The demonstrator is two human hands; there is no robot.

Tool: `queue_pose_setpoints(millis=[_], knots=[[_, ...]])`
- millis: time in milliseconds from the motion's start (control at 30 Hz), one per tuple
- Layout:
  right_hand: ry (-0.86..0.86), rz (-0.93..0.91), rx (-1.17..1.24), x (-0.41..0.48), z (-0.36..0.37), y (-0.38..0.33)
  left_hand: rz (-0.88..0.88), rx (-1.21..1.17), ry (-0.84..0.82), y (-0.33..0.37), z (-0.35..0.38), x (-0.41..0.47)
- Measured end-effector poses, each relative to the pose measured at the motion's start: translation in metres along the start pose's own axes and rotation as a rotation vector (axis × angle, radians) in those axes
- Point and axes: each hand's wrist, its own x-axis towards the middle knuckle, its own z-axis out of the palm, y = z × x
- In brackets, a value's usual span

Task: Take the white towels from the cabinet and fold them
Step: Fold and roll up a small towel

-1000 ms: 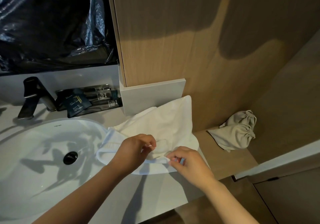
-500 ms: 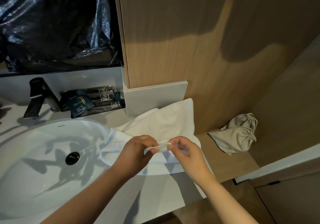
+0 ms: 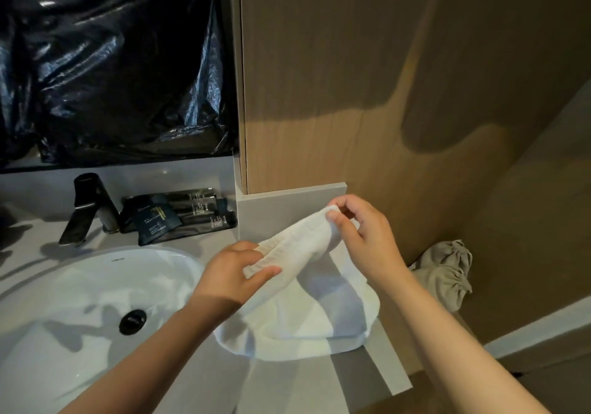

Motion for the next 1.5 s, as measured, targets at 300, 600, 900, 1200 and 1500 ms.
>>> queue_pose_setpoints(millis=[300,600,900,1200,1500], knots=[[0.090,-0.129,-0.179,0.056,-0.025,-0.028,-0.029,-0.007,-0.026,-0.010,-0.019,0.012],[0.355,-0.236,-0.227,0.096,-0.063,-0.065,0.180,0.067,0.316,0.035,-0.090,0.069],[0.413,-0.138,-0.232,0.099,-0.082,-0.061,0.280,-0.069,0.298,0.046,-0.113,0.084],[0.348,0.072,-0.272,0.065,-0.060,-0.002,0.040,0.001,-0.067,-0.012,-0.030,0.039],[0.334,0.102,-0.292,0.061,-0.058,0.010,-0.034,-0.081,-0.144,-0.037,-0.008,0.021]])
